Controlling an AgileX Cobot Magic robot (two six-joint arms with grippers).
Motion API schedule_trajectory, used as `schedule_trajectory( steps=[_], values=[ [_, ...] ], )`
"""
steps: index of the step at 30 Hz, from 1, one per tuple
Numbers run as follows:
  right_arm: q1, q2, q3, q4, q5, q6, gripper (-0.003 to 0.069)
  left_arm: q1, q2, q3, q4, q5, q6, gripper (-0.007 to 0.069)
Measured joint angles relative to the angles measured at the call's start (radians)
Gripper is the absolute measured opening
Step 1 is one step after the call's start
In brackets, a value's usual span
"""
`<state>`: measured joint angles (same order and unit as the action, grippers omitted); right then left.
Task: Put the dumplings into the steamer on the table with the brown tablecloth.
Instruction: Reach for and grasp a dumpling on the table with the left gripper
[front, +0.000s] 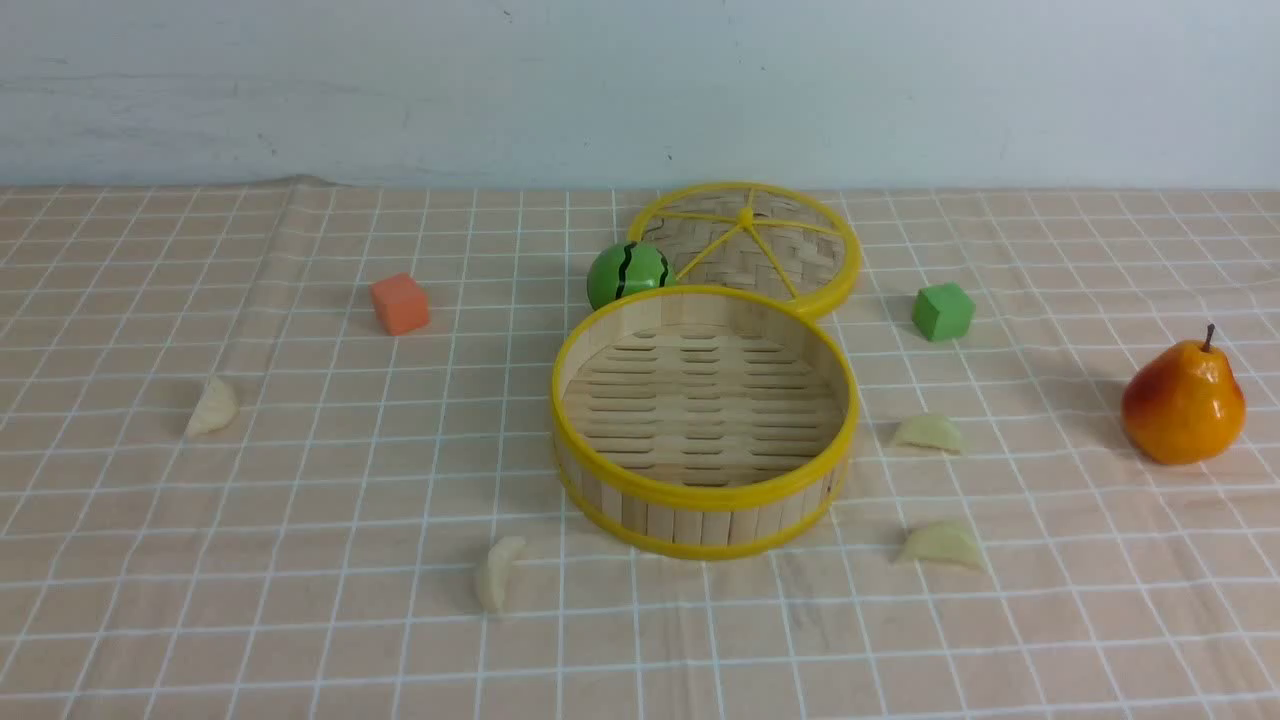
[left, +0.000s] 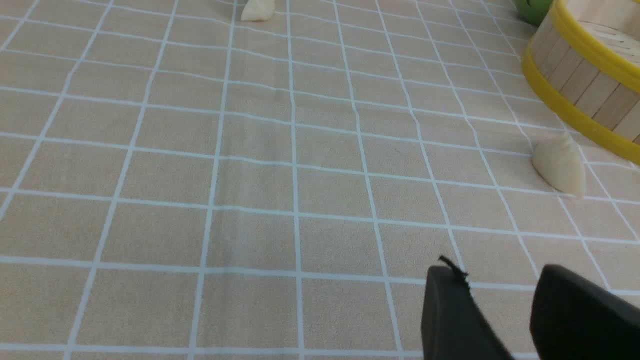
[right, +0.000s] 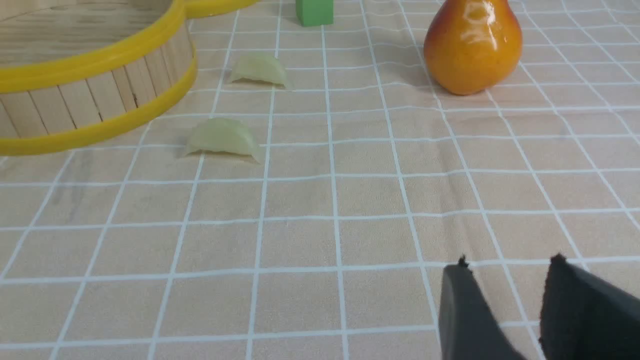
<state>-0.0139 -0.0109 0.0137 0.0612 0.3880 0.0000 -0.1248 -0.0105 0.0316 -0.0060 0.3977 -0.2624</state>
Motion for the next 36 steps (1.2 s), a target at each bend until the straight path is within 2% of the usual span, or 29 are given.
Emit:
schedule_trajectory(
  steps=[18, 36],
  values=[
    [0.000, 0.000, 0.000, 0.000, 0.000, 0.000, 0.0239, 0.000, 0.000, 0.000, 0.000, 0.000, 0.000, 0.0238],
    [0.000, 0.000, 0.000, -0.001, 0.000, 0.000, 0.0239, 0.000, 0.000, 0.000, 0.060, -0.023, 0.030, 0.0238]
  ],
)
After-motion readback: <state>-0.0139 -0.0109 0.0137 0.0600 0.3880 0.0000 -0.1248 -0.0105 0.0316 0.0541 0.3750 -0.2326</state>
